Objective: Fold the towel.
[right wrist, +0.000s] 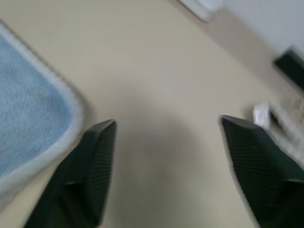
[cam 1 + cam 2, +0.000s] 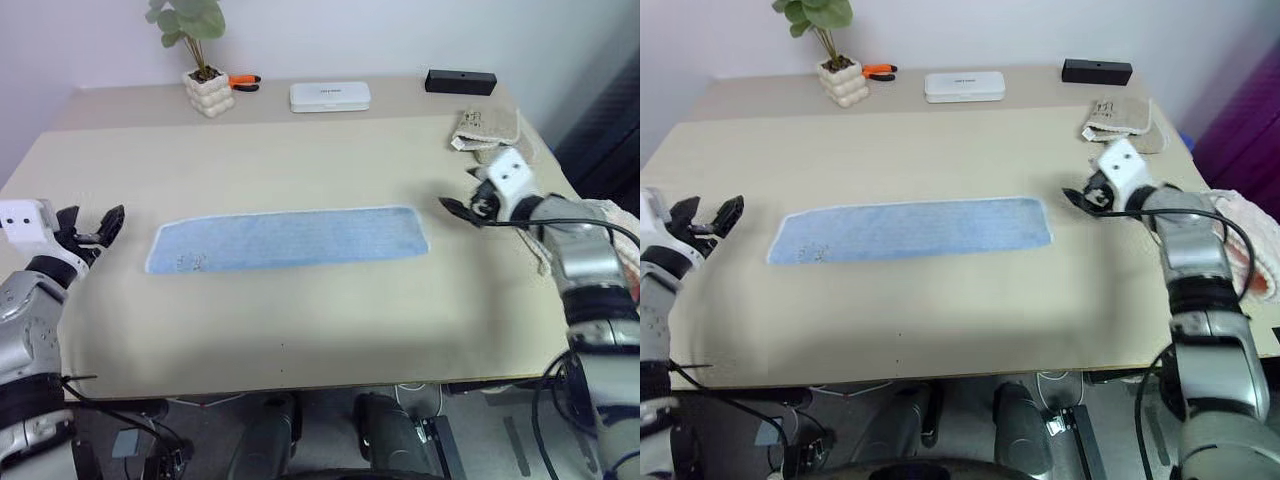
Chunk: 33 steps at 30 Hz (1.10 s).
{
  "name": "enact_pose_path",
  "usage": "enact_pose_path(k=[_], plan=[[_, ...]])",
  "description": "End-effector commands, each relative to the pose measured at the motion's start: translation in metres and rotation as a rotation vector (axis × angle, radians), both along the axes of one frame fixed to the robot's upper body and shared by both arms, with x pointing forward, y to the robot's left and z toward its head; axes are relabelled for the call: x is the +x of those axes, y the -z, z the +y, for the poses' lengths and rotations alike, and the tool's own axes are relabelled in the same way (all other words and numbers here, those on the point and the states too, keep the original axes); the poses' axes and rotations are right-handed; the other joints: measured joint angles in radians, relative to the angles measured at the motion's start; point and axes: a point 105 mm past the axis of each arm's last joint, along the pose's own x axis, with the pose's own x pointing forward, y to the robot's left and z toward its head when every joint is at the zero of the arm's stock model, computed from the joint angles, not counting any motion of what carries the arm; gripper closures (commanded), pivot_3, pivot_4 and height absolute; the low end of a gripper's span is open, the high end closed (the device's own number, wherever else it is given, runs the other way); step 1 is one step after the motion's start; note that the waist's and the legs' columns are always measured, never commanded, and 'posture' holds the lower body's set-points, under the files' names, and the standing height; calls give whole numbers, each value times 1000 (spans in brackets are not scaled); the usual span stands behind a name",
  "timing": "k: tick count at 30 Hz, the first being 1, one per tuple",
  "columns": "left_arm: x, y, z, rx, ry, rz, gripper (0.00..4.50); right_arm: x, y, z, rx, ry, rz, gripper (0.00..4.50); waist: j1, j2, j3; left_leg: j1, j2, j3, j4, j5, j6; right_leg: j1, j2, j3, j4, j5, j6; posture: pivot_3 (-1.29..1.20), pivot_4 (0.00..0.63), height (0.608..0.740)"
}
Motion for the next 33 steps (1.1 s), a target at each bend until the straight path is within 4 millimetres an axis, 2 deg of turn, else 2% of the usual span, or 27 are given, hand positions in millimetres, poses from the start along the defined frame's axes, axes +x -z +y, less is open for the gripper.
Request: enact_pose_path(k=[1,2,4,6,8,12,16,19,22,25,32,33], plan=[[-4,-3,-77,149,271,-8,478,-31,-10,11,256,0,87,31,5,0,0,0,0,0,0,0,0,0,0,0,0,0,0,0,150,731],[-7,1,-103,181,369,-3,478,-42,-2,15,340,18,146,31,6,0,0,0,0,0,1,0,0,1,-1,0,0,0,0,0,150,731],[-14,5,-139,186,504,-7,478,-60,10,24,458,42,232,31,5,0,0,1,0,0,2,0,0,2,-1,1,0,0,-1,0,150,731],[-18,9,-168,183,612,-4,478,-76,21,33,545,66,300,31,-1,0,0,1,2,2,2,0,0,2,0,2,0,-1,-4,0,150,731],[-21,13,-184,181,680,-2,478,-85,27,43,618,85,345,31,-7,1,-1,2,4,3,1,0,0,2,1,2,0,-1,-4,0,150,731],[-21,15,-199,140,739,-2,478,-90,38,64,740,141,405,31,-6,1,-1,4,5,5,0,0,0,2,3,4,0,0,-2,0,150,731],[-20,15,-199,110,737,-4,478,-71,46,84,897,253,449,31,-6,1,-1,4,5,6,1,0,0,2,4,4,0,0,-2,0,150,731],[-21,14,-197,110,729,-4,478,-59,55,91,964,325,504,31,-4,1,-1,4,5,5,1,0,0,2,4,3,0,1,-2,0,150,731],[-21,15,-196,111,724,-5,478,-56,56,93,979,346,521,31,-2,1,-1,4,5,5,0,0,0,2,4,3,0,1,-2,0,150,731],[-24,14,-189,107,685,-8,478,-36,59,87,1069,455,509,889,-9,0,-2,6,5,6,0,0,0,3,4,3,0,1,-2,0,150,731],[-27,17,-189,97,672,-3,478,-26,48,80,1127,490,458,4411,-6,1,-2,7,5,6,-1,0,1,4,5,3,0,1,-2,0,150,731],[-27,18,-189,96,672,-3,478,-27,45,78,1125,489,443,4468,-6,1,-2,7,5,6,-1,0,1,4,5,3,0,1,-2,0,150,731]])
